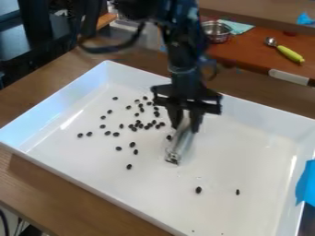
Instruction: Sweep into pile
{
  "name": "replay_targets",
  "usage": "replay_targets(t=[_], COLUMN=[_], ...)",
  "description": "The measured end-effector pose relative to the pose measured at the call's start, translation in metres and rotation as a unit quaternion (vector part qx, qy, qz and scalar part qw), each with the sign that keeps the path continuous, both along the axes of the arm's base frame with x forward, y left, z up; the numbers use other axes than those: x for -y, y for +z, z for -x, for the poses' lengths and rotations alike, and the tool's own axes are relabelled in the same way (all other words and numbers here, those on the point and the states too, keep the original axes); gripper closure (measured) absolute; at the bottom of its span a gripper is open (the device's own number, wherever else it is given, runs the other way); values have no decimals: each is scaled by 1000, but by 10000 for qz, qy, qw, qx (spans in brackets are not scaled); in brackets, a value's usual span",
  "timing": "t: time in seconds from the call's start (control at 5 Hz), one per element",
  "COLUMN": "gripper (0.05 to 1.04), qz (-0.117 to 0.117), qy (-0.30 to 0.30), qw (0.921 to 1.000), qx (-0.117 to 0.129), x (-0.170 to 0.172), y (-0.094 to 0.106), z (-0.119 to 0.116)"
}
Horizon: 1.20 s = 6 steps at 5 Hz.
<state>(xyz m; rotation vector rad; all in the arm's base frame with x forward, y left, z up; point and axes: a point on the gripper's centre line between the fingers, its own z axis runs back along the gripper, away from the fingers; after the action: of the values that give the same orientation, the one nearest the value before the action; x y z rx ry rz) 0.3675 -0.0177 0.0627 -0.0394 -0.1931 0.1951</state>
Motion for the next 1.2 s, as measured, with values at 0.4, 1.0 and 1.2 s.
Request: replay_targets(t=[0.4,1.0,1.2], gripper=[735,735,735], qz=[279,-22,-245], qy=[50,287,336], qw=[9995,9996,9989], qx=[-144,37,211], x=[-58,-124,-141], y=[0,0,3], z=[20,49,61])
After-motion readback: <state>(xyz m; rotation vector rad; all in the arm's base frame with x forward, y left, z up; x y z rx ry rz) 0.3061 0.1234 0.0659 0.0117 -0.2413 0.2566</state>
